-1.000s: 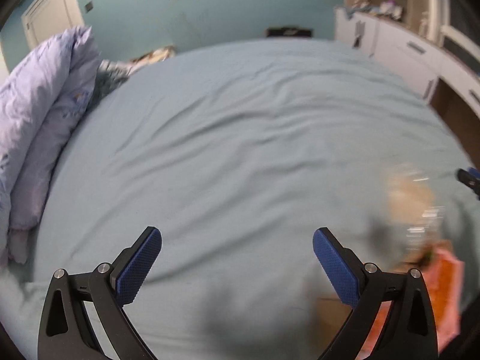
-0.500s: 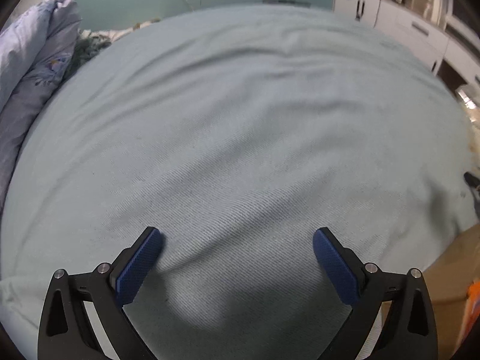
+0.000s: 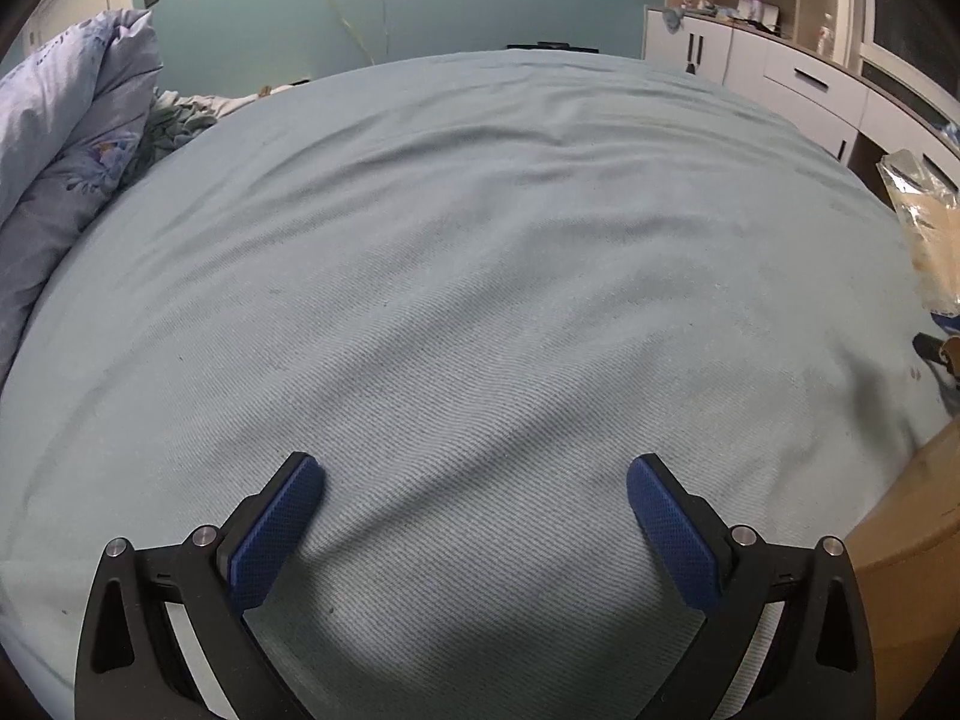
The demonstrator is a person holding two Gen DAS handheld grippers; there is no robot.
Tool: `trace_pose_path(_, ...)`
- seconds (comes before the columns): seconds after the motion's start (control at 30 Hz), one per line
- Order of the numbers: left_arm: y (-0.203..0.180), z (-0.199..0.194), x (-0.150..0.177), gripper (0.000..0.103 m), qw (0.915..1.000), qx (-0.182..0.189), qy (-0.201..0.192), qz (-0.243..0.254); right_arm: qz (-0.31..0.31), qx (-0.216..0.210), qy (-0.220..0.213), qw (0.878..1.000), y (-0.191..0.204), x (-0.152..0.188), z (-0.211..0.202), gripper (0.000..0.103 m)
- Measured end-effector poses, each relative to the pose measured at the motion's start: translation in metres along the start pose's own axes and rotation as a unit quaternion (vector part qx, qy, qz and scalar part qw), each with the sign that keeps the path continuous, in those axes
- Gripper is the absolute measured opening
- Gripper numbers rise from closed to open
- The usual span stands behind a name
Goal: Organize snacks
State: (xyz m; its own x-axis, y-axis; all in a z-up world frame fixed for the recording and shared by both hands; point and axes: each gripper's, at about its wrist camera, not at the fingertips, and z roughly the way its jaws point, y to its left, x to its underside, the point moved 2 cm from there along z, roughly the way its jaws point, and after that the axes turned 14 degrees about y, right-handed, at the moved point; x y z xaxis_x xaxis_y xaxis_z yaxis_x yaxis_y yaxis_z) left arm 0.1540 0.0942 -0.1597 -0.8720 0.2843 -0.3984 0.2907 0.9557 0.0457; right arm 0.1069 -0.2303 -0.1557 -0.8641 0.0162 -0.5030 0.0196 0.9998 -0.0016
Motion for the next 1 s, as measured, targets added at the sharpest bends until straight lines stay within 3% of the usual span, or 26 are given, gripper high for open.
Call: trace_pose_path(1.0, 0.0015, 0.0014, 0.0002, 0.103, 1.0, 0.001, 0.0, 0.0, 0.001, 0.0, 0.0, 1.0, 0.0002, -0.0008, -0.0005, 0.103)
